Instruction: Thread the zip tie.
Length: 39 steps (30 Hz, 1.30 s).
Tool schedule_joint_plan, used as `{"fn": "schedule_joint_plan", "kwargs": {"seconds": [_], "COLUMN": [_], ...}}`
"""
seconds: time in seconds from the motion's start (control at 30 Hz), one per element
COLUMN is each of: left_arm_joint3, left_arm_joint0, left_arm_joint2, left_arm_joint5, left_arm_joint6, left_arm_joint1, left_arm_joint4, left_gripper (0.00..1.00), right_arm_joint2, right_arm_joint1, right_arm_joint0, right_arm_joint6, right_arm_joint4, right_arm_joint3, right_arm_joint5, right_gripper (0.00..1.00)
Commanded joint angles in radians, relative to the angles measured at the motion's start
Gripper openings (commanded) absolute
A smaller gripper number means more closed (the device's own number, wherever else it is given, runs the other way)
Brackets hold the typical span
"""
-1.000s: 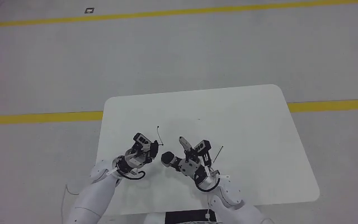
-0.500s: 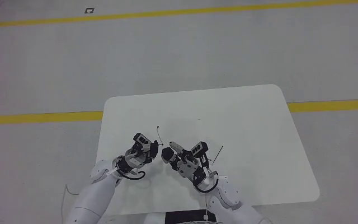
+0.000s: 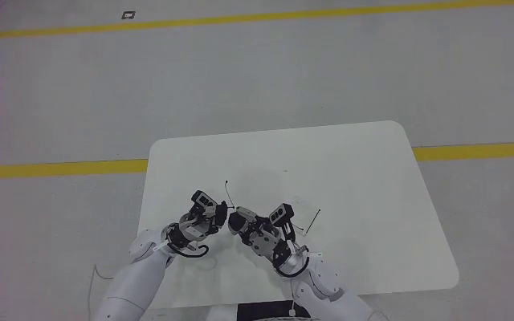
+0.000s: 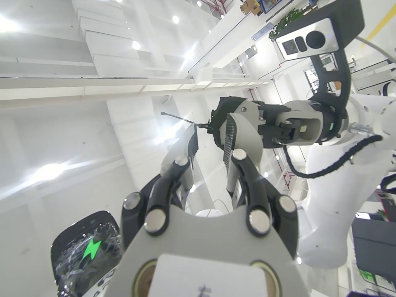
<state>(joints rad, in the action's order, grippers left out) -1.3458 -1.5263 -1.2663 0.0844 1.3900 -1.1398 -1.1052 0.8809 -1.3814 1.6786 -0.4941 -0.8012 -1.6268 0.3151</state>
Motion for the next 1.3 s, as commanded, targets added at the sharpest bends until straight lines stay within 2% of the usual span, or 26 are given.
{"fn": "schedule_joint_plan", "kwargs": {"seconds": [0.0, 0.5, 0.63, 0.8, 1.0, 1.13, 1.23, 1.27], "left_arm_joint3": [0.000, 0.000, 0.000, 0.000, 0.000, 0.000, 0.000, 0.000], "left_arm_joint0": [0.000, 0.000, 0.000, 0.000, 0.000, 0.000, 0.000, 0.000], "left_arm_joint2": [0.000, 0.000, 0.000, 0.000, 0.000, 0.000, 0.000, 0.000], "left_arm_joint5": [0.000, 0.000, 0.000, 0.000, 0.000, 0.000, 0.000, 0.000], "left_arm_joint6": [0.000, 0.000, 0.000, 0.000, 0.000, 0.000, 0.000, 0.000], "left_arm_joint1": [0.000, 0.000, 0.000, 0.000, 0.000, 0.000, 0.000, 0.000], "left_arm_joint4": [0.000, 0.000, 0.000, 0.000, 0.000, 0.000, 0.000, 0.000], "left_gripper": [0.00, 0.00, 0.00, 0.00, 0.00, 0.00, 0.00, 0.00], "right_arm_joint2": [-0.002, -0.012, -0.011, -0.011, -0.010, -0.009, -0.007, -0.006], "right_arm_joint1": [-0.001, -0.006, -0.007, -0.008, -0.010, -0.011, -0.013, -0.013], "right_arm_joint0": [-0.002, -0.017, -0.017, -0.018, -0.018, -0.018, -0.017, -0.017], "right_arm_joint6": [0.004, 0.036, 0.041, 0.043, 0.043, 0.045, 0.049, 0.051], "right_arm_joint4": [0.002, 0.005, 0.005, 0.006, 0.009, 0.010, 0.014, 0.015], "right_arm_joint3": [0.001, 0.012, 0.012, 0.011, 0.008, 0.008, 0.007, 0.007], "right_arm_joint5": [0.002, 0.025, 0.025, 0.025, 0.025, 0.025, 0.025, 0.025], "right_gripper": [0.18, 0.10, 0.11, 0.18, 0.19, 0.14, 0.01, 0.00]}}
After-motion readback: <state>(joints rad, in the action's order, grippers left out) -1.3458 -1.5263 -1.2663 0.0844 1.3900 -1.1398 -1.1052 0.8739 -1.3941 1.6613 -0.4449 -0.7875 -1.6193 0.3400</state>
